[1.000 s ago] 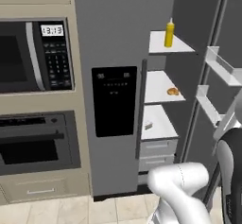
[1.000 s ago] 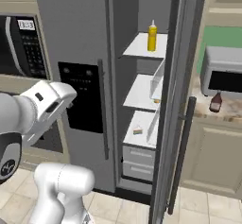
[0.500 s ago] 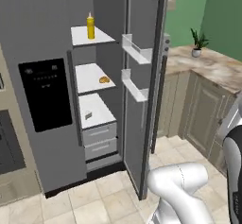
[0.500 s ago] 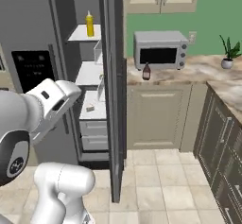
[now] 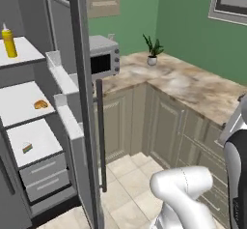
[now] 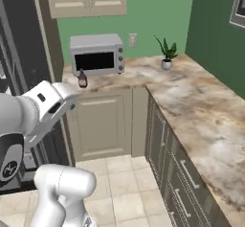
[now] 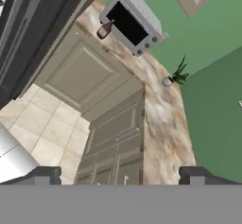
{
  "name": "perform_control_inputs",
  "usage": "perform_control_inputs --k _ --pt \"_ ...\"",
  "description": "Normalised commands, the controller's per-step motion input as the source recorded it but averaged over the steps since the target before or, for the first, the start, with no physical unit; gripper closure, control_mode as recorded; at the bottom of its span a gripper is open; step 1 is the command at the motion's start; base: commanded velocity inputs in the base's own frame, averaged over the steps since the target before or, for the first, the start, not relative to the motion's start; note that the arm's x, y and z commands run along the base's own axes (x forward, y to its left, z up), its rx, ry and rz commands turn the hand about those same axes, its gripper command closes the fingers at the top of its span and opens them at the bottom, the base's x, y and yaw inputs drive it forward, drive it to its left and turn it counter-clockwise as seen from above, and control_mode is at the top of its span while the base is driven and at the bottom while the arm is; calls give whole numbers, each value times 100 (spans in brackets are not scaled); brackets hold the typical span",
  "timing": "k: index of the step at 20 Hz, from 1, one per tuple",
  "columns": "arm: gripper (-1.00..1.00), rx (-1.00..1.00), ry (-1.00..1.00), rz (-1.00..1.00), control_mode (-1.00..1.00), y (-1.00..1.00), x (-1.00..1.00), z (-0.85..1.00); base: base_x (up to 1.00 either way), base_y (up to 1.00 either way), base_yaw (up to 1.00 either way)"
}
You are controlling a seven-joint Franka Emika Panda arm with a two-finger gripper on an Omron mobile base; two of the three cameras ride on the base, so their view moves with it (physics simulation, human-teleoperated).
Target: Place the mustard and ketchup from the counter to the top shelf of the fridge. If the existing items in the fridge are on the top shelf, move them to other shelves.
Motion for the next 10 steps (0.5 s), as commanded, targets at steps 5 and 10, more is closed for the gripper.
perform_control_inputs --k 5,10 --pt "-100 0 0 0 100 0 0 0 100 -22 9" --pt "-100 0 0 0 100 0 0 0 78 0 36"
